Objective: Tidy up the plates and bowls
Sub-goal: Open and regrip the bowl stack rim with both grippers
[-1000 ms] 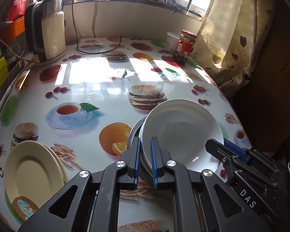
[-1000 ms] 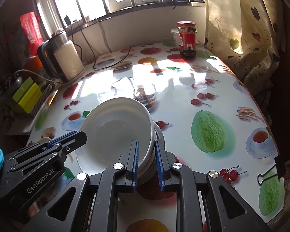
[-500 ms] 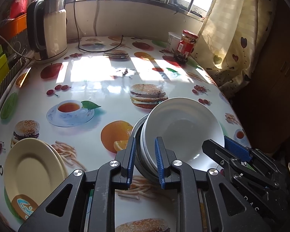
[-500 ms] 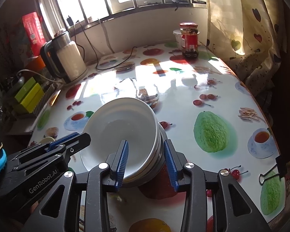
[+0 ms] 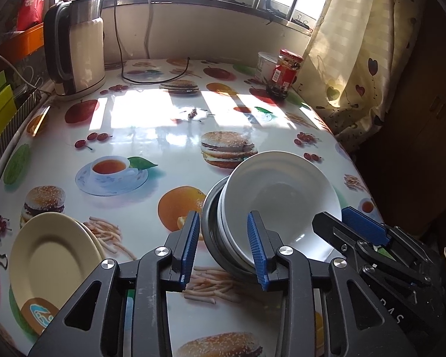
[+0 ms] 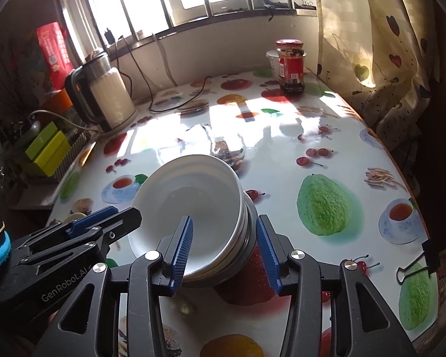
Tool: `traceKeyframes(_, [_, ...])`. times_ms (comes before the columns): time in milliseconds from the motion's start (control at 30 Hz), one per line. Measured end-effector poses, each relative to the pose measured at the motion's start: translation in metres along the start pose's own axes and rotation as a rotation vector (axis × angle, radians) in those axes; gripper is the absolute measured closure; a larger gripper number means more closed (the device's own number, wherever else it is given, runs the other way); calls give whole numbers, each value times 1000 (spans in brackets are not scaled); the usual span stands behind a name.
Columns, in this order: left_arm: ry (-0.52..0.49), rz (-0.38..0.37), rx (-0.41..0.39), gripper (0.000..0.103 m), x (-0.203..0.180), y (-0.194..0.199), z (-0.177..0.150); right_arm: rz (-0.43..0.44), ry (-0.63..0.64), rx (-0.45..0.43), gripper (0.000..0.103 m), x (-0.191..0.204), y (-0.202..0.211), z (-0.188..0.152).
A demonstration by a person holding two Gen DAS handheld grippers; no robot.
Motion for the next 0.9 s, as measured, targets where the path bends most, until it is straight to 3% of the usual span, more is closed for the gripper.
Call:
traceKeyframes(133, [-4, -11, -6, 62, 1, 2, 0, 1, -1, -7, 56, 0, 3, 1])
traceKeyframes(567, [19, -26, -12, 62, 13, 10, 0, -8, -22, -26, 50, -9, 12, 5])
traceKeyframes(900, [79, -17, -34, 62, 39, 19, 3, -41, -73, -64, 49, -38, 29, 12])
Point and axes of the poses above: each gripper's, at about its wrist camera, not at the fingertips, and y roughly against the way its jaws point, x to its left, z to its top, the point moved 2 cm from there along -y, roughly the way its jaws point, and after that the axes turned 15 degrees about -x, right-handed, at the moved point
